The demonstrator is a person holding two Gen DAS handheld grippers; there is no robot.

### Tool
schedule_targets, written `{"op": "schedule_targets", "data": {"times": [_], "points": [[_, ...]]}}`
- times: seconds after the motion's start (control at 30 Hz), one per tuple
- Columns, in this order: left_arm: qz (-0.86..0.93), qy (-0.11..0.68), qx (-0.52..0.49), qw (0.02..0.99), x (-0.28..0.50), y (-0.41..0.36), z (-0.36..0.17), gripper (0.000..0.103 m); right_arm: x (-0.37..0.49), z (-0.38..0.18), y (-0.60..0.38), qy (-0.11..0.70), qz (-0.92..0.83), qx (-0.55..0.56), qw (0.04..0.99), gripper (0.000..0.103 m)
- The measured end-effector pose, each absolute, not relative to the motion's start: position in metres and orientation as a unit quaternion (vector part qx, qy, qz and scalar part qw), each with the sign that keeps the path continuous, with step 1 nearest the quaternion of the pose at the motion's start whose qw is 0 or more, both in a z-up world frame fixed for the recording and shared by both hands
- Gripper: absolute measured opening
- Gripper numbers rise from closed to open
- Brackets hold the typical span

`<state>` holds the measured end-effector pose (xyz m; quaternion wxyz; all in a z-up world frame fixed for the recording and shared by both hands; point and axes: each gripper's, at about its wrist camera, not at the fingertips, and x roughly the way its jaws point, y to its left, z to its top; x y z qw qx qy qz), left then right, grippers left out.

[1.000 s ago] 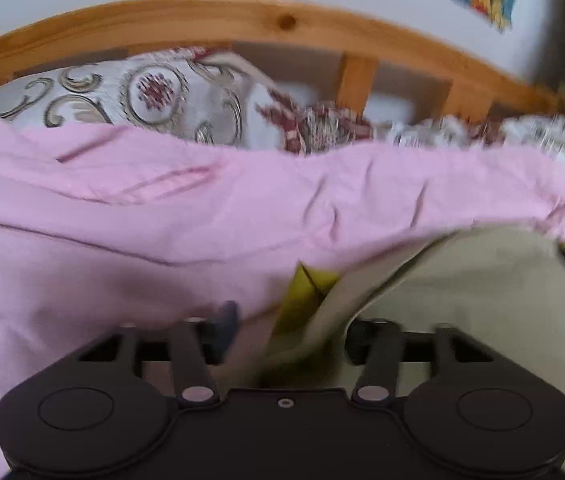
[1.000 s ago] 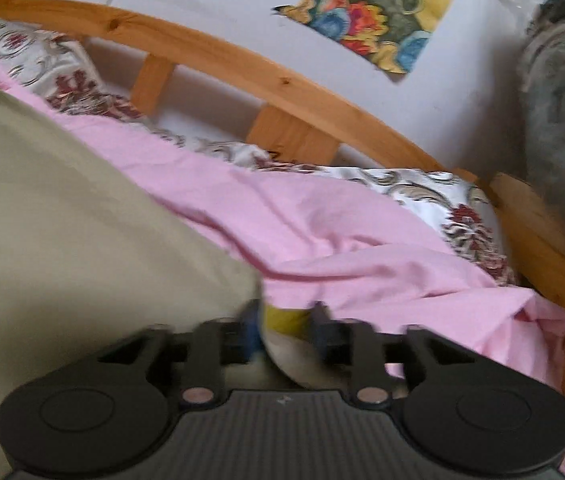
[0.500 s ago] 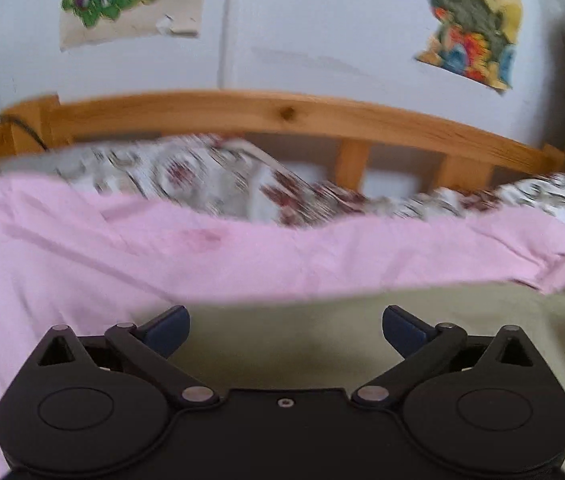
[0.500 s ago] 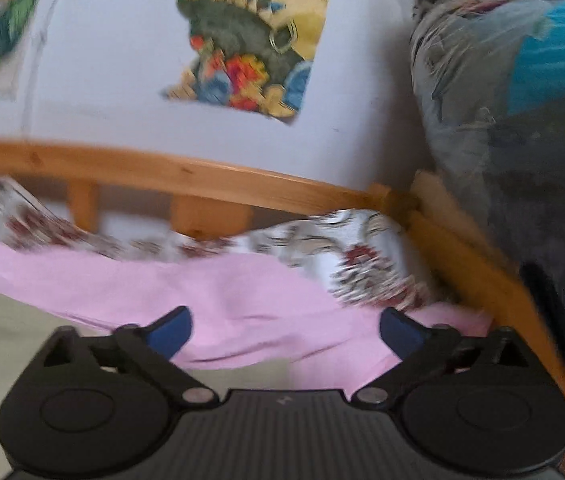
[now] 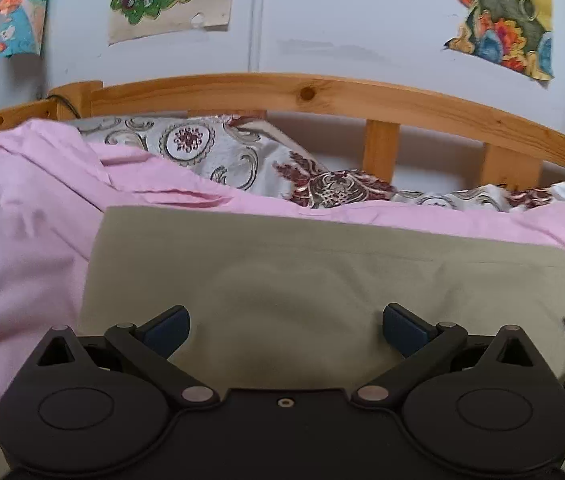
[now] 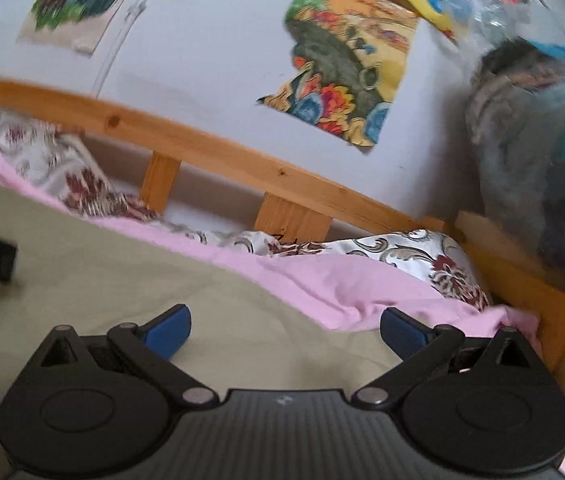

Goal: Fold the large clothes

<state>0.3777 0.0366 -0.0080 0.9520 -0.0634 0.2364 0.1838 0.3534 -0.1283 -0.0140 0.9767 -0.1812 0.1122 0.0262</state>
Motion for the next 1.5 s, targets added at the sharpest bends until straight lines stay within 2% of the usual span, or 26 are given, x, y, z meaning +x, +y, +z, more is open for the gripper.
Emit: {"op": "schedule_targets", "data": {"times": [0.17, 0.47, 0.77, 1.03, 1.3, 1.5], "points": [[0.176, 0.259, -0.091, 0.945, 0.398, 0.043, -0.032, 0.102, 0.384, -0.04, -0.128, 0.173, 0.043, -0.153, 0.972, 0.103], [0.172, 0.259, -0.103, 0.945, 0.4, 0.045, -0.038, 0.102, 0.394, -0.05, -0.137, 0.196, 0.059, -0.125, 0.971, 0.103], [0.167, 0.257, -0.108, 0.946, 0.398, 0.047, -0.036, 0.102, 0.394, -0.035, -0.144, 0.218, 0.074, -0.102, 0.968, 0.103], [0.166, 0.257, -0.109, 0.946, 0.397, 0.048, -0.036, 0.102, 0.357, -0.007, -0.14, 0.22, 0.074, -0.103, 0.967, 0.103], [0.164, 0.253, -0.11, 0.947, 0.394, 0.047, -0.036, 0.102, 0.342, -0.042, -0.142, 0.189, 0.072, -0.076, 0.977, 0.103], [0.167, 0.254, -0.105, 0.947, 0.394, 0.045, -0.035, 0.102, 0.345, -0.046, -0.134, 0.195, 0.06, -0.1, 0.974, 0.103]]}}
